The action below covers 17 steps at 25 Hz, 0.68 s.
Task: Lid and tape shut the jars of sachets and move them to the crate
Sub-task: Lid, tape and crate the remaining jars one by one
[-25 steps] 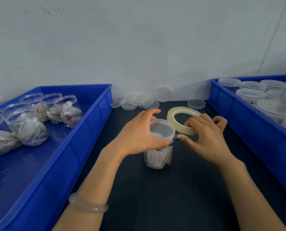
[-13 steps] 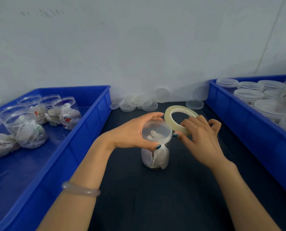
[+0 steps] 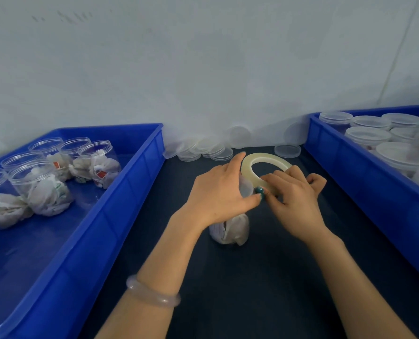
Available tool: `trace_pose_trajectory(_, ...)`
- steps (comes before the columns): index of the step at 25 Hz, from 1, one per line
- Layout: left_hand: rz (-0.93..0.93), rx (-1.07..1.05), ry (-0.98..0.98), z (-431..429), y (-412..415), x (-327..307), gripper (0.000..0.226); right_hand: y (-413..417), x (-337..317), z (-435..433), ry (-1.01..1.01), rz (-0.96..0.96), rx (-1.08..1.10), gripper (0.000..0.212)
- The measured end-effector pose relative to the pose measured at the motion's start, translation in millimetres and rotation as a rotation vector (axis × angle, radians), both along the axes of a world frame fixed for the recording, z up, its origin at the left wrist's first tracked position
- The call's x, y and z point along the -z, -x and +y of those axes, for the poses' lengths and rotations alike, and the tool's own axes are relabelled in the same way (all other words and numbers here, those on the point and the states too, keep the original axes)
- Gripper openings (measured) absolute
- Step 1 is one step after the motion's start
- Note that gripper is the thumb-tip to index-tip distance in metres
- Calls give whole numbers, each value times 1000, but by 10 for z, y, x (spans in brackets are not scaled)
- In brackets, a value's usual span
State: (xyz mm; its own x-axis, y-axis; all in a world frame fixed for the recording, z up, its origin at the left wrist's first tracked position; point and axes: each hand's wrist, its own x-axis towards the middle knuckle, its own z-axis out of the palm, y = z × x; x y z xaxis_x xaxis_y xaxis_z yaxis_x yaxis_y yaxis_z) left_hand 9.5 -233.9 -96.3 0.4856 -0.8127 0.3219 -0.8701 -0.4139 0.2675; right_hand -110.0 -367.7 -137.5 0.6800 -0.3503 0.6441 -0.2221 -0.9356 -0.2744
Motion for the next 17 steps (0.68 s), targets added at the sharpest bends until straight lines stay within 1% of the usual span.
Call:
trace_pose_trajectory(5, -36, -17, 33, -41, 34, 2, 91, -124, 37, 129, -32, 1, 187, 15)
trace_pose_trajectory(9, -32, -34, 38, -81, 54, 6, 89, -197, 28, 168, -34, -1, 330, 19)
trace_pose_trajectory(12, -31, -60, 35, -80, 68, -32, 87, -314, 88, 184, -33, -7, 397, 23)
trace_pose_trajectory(13, -26, -37, 31, -66, 105, -31, 87, -351, 90, 108, -78, 29, 445, 25)
trace_pose_trajectory(15, 5, 18, 53, -12, 262, 36, 87, -355, 0, -141, -222, 163, 548, 34)
trace_pose_trajectory(16, 14, 23, 56, 11, 313, 47, 83, -347, -51, -227, -266, 180, 514, 38)
trace_pose_trajectory(17, 11, 20, 56, 12, 321, 41, 73, -345, -42, -273, -253, 143, 440, 40)
